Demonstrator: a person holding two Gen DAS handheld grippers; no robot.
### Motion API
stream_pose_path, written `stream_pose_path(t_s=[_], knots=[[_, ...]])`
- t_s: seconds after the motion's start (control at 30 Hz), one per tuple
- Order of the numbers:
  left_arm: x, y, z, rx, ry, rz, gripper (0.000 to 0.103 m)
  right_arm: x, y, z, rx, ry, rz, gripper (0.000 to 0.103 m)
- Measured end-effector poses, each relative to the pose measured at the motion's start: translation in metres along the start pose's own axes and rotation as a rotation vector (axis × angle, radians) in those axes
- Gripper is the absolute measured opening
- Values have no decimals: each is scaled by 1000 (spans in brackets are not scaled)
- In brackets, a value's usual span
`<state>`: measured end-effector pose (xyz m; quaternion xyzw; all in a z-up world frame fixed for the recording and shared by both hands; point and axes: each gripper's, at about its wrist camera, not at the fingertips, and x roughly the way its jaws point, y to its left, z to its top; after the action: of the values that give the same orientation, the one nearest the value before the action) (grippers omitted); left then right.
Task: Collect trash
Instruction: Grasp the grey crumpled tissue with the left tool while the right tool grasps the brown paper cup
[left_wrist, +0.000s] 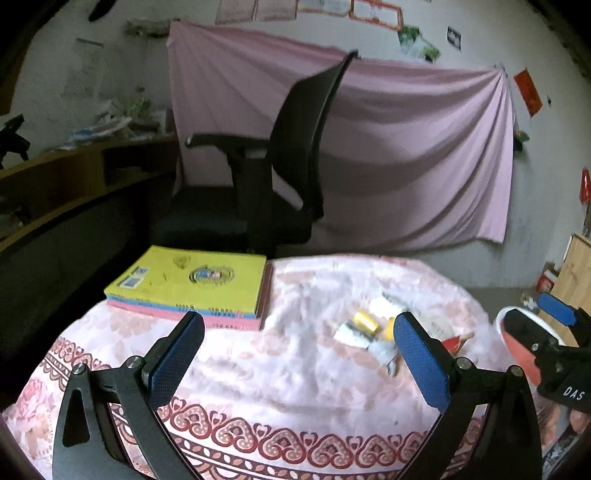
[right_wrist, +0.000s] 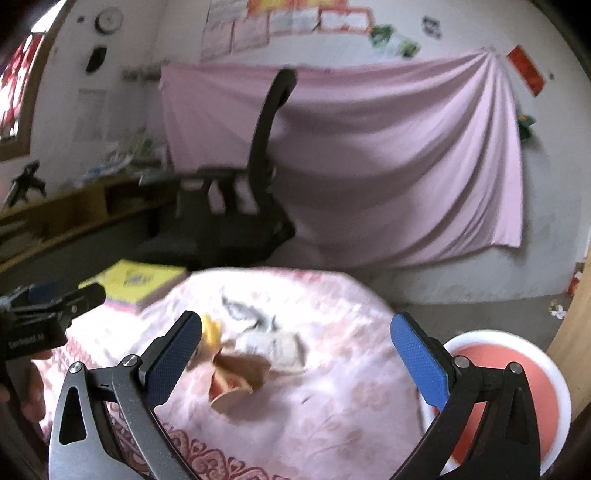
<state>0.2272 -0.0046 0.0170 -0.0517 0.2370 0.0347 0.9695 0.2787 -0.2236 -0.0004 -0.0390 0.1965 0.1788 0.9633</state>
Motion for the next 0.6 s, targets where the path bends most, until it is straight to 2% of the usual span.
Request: stream_pose_path(t_s=[0.17,0.27,0.33,0.4,0.47,0.53,0.6], knots=[[20,6,-3,-13,91,-39,96,27,11,-5,-7,138,67,90],[28,9,-4,-26,140,-64,85,42,16,-8,-7,214,86,86],[34,10,-5,-35,173,-78,75,52,19,-10,-8,256,95,77],[40,12,-6,-40,205,-92,71,60,23,-13,-11,302,95,72],[45,11,-7,-41,230,-111,70,64,23,-14,-12,328,96,66],[48,10,-7,-41,245,-131,68,67,22,-16,-3,346,102,55],[51,8,-7,-37,259,-153,66,67,19,-18,15,360,106,49]])
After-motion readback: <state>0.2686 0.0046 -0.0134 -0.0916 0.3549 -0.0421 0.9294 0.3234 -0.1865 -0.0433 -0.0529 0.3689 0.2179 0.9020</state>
